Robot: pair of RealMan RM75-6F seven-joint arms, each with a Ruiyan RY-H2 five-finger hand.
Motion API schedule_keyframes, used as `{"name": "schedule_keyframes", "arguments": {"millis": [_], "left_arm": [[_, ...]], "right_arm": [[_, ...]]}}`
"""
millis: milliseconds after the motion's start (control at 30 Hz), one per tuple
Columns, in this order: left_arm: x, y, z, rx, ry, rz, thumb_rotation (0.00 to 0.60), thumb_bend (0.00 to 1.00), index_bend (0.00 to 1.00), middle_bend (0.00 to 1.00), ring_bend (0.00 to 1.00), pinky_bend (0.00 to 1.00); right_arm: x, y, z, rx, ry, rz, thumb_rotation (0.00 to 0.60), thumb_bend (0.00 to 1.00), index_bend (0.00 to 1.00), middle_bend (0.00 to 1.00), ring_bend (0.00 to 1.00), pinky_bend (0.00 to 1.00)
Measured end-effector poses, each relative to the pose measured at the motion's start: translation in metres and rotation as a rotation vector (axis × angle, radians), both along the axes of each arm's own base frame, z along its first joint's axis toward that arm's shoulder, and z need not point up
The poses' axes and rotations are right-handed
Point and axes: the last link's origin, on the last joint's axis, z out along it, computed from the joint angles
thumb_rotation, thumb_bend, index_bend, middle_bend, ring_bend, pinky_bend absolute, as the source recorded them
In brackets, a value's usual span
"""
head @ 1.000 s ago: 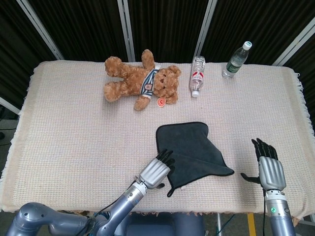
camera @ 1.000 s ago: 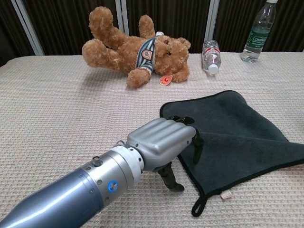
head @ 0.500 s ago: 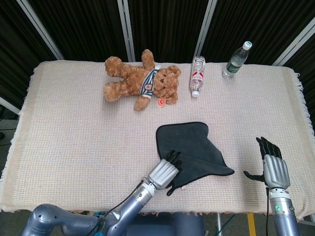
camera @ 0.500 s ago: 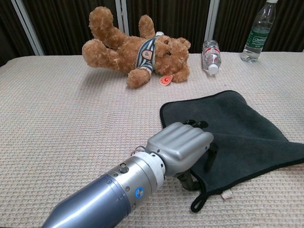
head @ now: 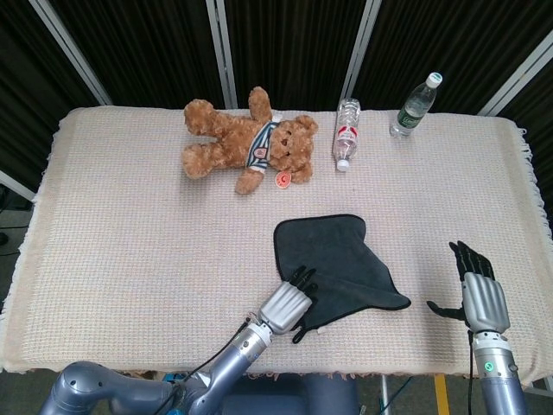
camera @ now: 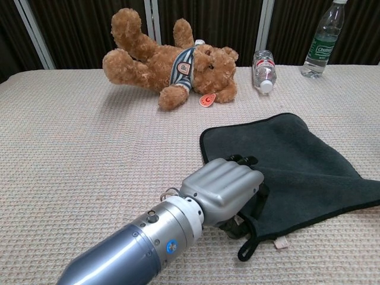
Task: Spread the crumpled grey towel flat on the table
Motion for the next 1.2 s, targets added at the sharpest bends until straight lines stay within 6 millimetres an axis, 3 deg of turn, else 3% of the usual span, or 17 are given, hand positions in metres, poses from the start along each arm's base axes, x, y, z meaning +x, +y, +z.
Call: {"name": "schedule_keyframes", "arguments": {"millis": [800, 1200], "left_arm": [[-0.067, -0.027, 0.053, -0.045, 0.007, -0.005, 0.600, 0.47, 0.54, 0.27, 0.01, 0.02], [-0.077, -0.037, 0.070, -0.052, -0.001, -0.020, 0.600, 0.47, 0.54, 0.27, 0.01, 0.02]], "right_arm": [[0.003, 0.004, 0.002, -0.004, -0.024, 0.008, 0.600, 0.12, 0.00, 0.00, 0.00, 0.00], [0.003, 0.003, 0.001, 0.001, -0.024, 0.008, 0.600, 0.12, 0.00, 0.00, 0.00, 0.00]]}}
